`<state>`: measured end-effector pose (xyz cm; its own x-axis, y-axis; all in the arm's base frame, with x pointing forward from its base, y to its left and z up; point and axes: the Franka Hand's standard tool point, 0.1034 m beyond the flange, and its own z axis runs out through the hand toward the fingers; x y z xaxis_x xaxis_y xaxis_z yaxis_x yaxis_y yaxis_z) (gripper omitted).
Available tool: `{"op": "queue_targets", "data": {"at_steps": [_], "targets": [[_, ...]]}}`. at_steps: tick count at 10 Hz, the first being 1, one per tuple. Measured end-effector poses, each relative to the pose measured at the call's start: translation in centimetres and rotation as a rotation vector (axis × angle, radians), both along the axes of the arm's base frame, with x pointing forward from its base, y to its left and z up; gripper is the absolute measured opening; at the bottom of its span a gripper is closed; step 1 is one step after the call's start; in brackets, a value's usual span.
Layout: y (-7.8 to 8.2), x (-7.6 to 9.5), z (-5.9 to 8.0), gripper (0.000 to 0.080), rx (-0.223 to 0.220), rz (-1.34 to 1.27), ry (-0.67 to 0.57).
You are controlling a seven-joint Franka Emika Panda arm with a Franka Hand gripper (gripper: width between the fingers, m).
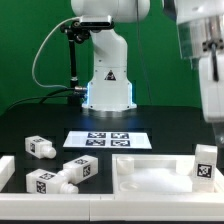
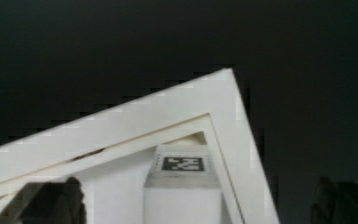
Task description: Assemble one leg
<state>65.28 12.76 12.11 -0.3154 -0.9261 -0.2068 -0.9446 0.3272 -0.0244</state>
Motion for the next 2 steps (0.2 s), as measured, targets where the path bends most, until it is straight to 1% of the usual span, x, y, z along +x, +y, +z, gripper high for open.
{"op": "queue_targets", "data": {"at_steps": [2], "targets": [[-0.07, -0.06, -0.42, 0.0648, -0.004, 0.001, 0.000]]}}
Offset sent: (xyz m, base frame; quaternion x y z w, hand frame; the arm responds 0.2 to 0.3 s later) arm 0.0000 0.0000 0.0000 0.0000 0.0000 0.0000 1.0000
